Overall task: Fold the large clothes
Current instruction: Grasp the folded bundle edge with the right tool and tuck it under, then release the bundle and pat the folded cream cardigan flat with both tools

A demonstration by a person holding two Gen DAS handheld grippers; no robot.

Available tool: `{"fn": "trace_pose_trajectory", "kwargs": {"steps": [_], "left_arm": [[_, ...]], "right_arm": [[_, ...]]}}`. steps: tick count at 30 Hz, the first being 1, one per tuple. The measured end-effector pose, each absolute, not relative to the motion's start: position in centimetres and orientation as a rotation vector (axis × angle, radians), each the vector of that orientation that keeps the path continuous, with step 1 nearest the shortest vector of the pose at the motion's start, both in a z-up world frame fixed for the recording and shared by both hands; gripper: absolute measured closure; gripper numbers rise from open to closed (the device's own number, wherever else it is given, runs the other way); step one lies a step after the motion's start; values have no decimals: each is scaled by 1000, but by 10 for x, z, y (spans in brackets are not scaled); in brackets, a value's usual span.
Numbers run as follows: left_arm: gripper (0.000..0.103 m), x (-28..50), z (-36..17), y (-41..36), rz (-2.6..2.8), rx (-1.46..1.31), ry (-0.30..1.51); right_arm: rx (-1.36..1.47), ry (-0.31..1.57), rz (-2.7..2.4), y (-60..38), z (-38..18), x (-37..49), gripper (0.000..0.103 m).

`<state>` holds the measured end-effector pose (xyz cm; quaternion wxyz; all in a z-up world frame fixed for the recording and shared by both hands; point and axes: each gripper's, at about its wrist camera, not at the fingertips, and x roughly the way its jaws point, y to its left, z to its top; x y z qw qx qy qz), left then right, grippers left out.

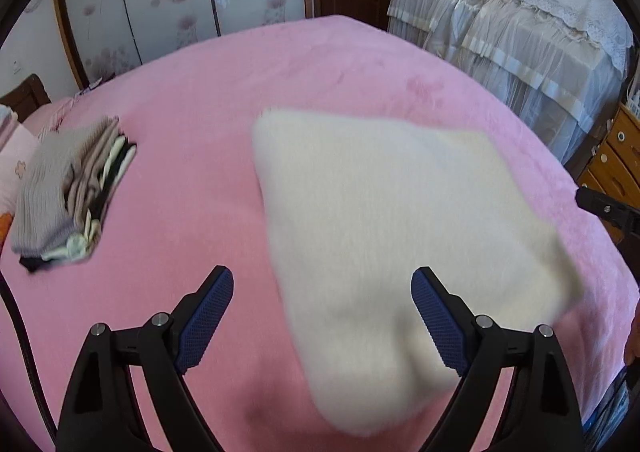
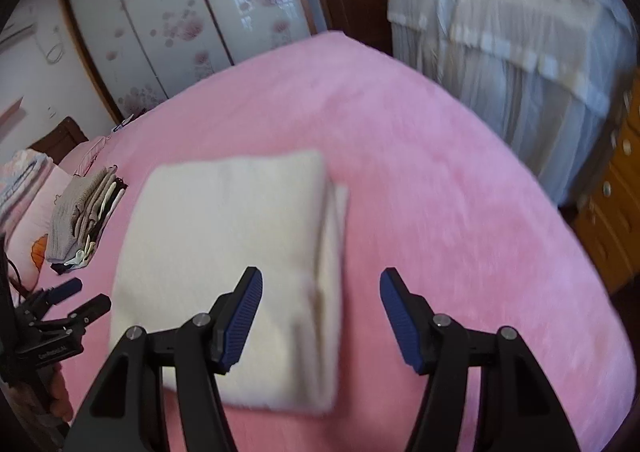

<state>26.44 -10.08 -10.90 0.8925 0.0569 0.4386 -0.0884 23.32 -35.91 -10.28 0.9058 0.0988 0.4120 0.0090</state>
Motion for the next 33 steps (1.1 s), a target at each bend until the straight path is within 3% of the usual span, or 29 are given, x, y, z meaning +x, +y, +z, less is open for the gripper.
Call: {"fn": "trace_pose_trajectory", "kwargs": {"steps": [2, 6, 11, 13, 14, 15, 24, 33], "left_arm": [[13, 288, -105, -108, -200, 106, 925], [13, 336, -113, -127, -207, 93, 951], [13, 380, -147, -135, -168, 53, 1005], [12, 386, -161, -136, -123, 115, 994], [10, 385, -166, -137, -117, 138, 986], [9, 384, -169, -136, -122, 142, 978], [3, 389, -180, -115, -153, -18, 1037], [4, 362, -148, -110, -142, -14, 1050]], "right_arm": [[181, 848, 46, -342, -99, 262, 48], [182, 893, 121, -312, -112, 316, 66], [166, 995, 77, -307, -153, 370, 71], [133, 1036, 28, -320, -172, 377, 83], [123, 1039, 16, -325, -176, 377, 98], [115, 1036, -6, -333, -178, 375, 103], [105, 1020, -18, -339, -179, 365, 103], [156, 968, 15, -340, -129, 331, 100]]}}
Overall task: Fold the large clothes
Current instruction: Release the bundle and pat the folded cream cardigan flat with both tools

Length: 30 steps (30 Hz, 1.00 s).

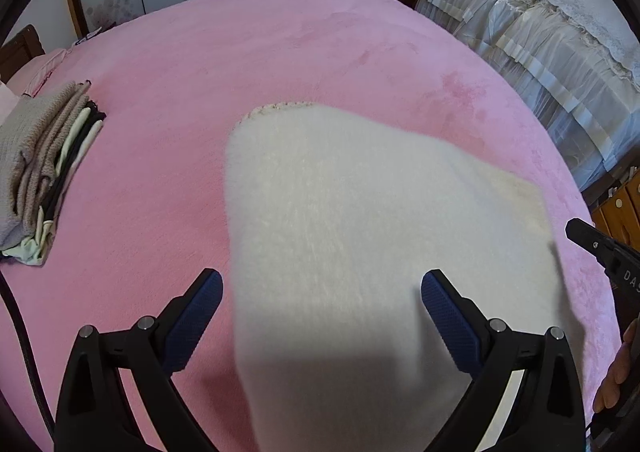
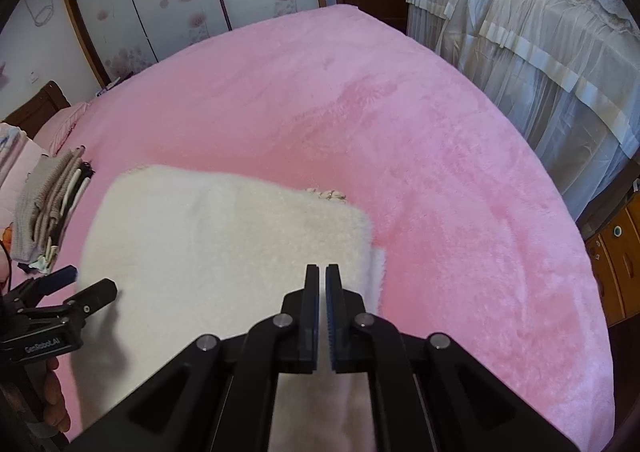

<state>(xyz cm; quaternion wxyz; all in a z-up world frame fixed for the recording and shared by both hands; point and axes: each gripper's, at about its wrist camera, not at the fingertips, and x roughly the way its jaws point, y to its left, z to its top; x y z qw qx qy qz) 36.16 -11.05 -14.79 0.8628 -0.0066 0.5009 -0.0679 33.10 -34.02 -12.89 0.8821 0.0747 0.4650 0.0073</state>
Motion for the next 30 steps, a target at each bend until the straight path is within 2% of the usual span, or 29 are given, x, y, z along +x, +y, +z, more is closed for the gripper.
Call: {"fn": "trace_pose_trajectory", "kwargs": {"steps": [7, 13, 21, 30], "left_arm": [[4, 317, -86, -111, -166, 8, 983], [4, 271, -28, -108, -175, -3, 921], [3, 225, 26, -106, -177, -1, 866], [3, 223, 17, -107, -175, -9, 981]], "right_arm": [[210, 934, 53, -341, -77, 290, 99], [182, 895, 54, -336, -37, 250, 84], [140, 840, 83, -327, 6, 205, 46], [112, 892, 132, -323, 7, 200, 27]]}}
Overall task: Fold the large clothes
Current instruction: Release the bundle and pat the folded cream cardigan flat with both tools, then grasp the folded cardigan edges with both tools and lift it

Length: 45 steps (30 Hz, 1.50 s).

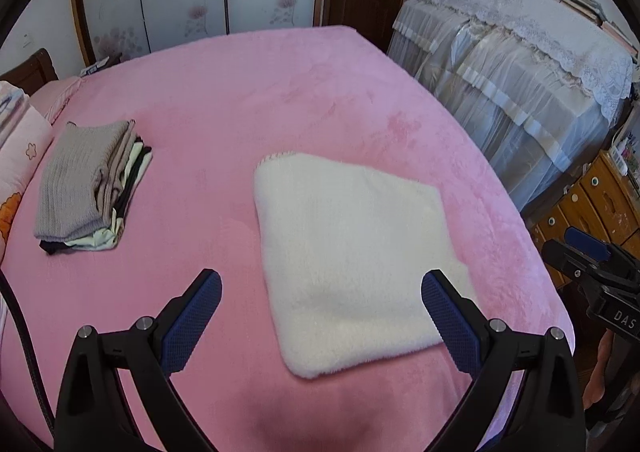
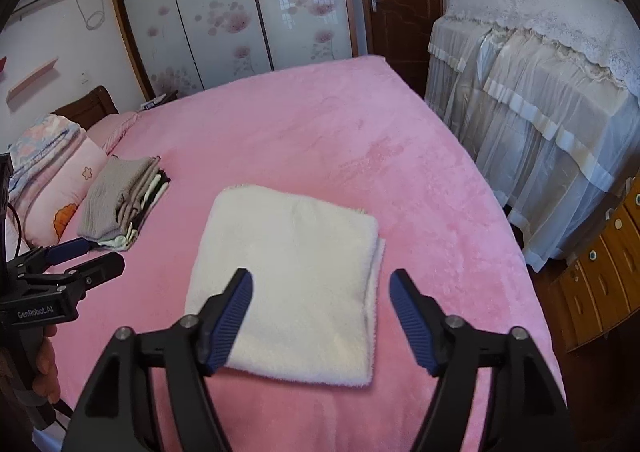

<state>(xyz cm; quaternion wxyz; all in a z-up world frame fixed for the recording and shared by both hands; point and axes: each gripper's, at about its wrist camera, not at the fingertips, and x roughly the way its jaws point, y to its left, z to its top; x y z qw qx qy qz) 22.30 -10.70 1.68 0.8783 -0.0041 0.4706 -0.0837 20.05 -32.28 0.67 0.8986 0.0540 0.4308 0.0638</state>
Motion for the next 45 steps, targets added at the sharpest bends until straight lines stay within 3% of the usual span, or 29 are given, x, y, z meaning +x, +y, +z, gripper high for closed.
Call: {"fn": "trace_pose_trajectory", "kwargs": {"steps": [23, 45], "left_arm": [[4, 272, -85, -100, -202, -29, 1195], [3, 319, -201, -73, -336, -342, 1348]], "right_arm": [[306, 1198, 166, -369, -87, 252, 26], [593, 1380, 301, -385, -213, 309, 26]]}}
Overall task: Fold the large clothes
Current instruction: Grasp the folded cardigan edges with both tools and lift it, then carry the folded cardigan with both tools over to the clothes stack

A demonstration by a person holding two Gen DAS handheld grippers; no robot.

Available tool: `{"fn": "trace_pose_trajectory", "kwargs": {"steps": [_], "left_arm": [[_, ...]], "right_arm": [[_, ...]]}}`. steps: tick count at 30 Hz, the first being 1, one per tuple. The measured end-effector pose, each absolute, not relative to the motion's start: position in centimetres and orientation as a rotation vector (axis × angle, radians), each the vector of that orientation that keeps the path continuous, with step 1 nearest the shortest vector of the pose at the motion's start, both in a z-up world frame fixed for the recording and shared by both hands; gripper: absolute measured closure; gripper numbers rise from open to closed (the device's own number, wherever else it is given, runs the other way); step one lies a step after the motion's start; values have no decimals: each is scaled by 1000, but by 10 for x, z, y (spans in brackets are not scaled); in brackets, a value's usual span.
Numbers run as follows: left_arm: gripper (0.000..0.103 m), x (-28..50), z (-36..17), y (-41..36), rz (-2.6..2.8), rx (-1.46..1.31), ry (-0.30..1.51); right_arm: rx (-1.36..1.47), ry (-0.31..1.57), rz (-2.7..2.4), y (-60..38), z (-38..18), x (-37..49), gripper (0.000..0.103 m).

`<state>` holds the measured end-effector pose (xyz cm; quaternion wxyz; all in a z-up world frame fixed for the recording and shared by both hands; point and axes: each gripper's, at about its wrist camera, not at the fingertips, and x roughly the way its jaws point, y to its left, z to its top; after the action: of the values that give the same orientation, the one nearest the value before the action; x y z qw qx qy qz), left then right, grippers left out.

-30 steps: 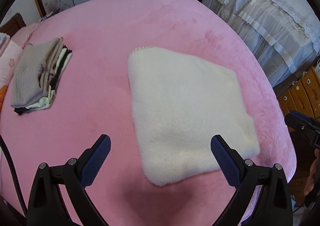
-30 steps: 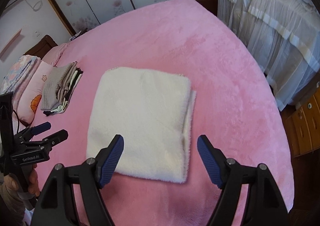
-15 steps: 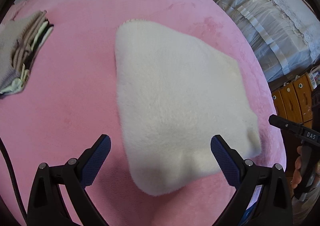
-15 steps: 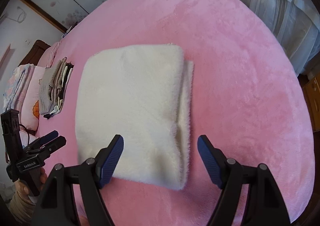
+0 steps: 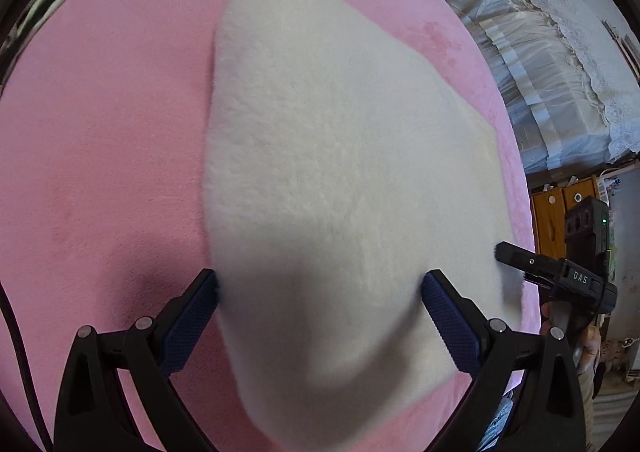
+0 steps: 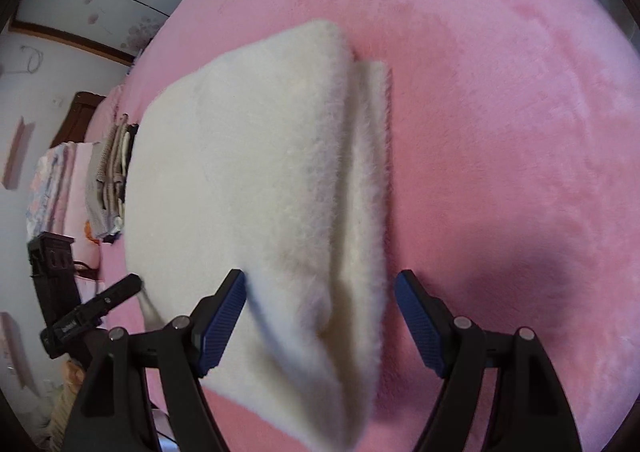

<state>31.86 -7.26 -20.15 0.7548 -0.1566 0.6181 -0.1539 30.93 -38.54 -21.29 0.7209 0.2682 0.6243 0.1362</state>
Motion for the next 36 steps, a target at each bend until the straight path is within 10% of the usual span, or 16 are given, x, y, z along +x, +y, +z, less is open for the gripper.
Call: {"fn": "trace_pose_trajectory", "kwargs": {"steps": [23, 30, 36], "left_arm": [[0, 349, -258, -66, -461, -486, 1423], [9, 339, -228, -88, -307, -241, 1361], [31, 319, -189, -100, -260, -128, 1288]], "right_arm": [[622, 1384, 471, -342, -253, 344, 4], [540, 1310, 433, -333, -224, 331, 48], [538, 1254, 413, -323, -192, 306, 59]]}}
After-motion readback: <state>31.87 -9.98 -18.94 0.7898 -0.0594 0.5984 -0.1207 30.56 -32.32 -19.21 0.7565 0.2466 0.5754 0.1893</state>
